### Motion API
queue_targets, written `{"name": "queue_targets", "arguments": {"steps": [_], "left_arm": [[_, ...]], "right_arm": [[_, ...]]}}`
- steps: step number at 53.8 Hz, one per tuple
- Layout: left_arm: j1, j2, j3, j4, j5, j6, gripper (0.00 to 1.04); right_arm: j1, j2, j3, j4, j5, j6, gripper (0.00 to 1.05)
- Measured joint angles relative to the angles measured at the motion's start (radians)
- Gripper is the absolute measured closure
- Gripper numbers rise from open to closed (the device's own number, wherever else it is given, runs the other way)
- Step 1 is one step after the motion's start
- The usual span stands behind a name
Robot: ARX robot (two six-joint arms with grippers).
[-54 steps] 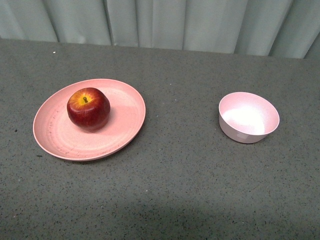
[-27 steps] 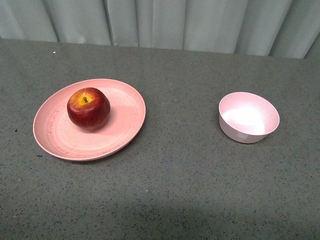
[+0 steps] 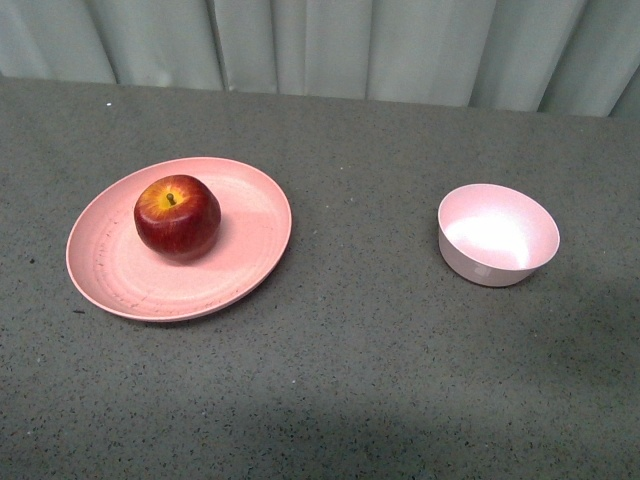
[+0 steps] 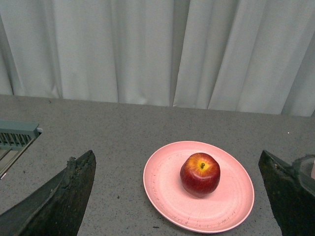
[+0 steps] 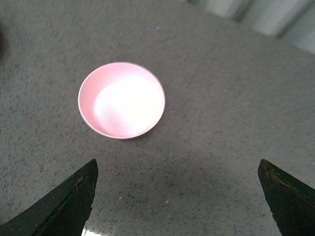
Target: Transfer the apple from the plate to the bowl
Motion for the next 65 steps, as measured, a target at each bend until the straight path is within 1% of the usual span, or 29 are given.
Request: {"name": "queue_targets", "arguments": {"steps": [5, 20, 33, 44, 47, 48, 49, 56, 59, 60, 65], "left_arm": [[0.000, 0.000, 0.000, 0.000, 0.000, 0.000, 0.07], [0.000, 0.000, 0.000, 0.000, 0.000, 0.000, 0.07], [0.000, 0.000, 0.000, 0.000, 0.000, 0.000, 0.07], [0.000, 0.000, 0.000, 0.000, 0.000, 0.000, 0.07], [0.000, 0.000, 0.000, 0.000, 0.000, 0.000, 0.07], [0.000, 0.000, 0.000, 0.000, 0.000, 0.000, 0.07], [0.000, 0.000, 0.000, 0.000, 0.000, 0.000, 0.07], [0.000, 0.000, 0.000, 0.000, 0.000, 0.000, 0.07], [0.000, 0.000, 0.000, 0.000, 0.000, 0.000, 0.07], [0.000, 0.000, 0.000, 0.000, 0.000, 0.000, 0.07], [0.000, 0.000, 0.000, 0.000, 0.000, 0.000, 0.07]], "right_arm": [[0.034, 0.175, 0.110, -0.045, -0.037, -0.023, 0.09], [0.100, 0.529, 0.329, -0.078, -0.044, -0.045, 0.09], [0.142, 0.727, 0.465, -0.088, -0.041, -0.044, 0.09], [0.150, 0.824, 0.563, -0.119, -0.027, -0.043, 0.10], [0.153, 0.839, 0.579, -0.128, -0.026, -0.044, 0.17], [0.155, 0.849, 0.593, -0.139, -0.026, -0.044, 0.22], [0.155, 0.853, 0.597, -0.142, -0.026, -0.044, 0.24], [0.166, 0.885, 0.639, -0.169, -0.018, -0.044, 0.49], [0.167, 0.890, 0.646, -0.177, -0.016, -0.044, 0.56], [0.168, 0.894, 0.651, -0.183, -0.014, -0.044, 0.61], [0.169, 0.904, 0.661, -0.195, -0.006, -0.048, 0.79]]}}
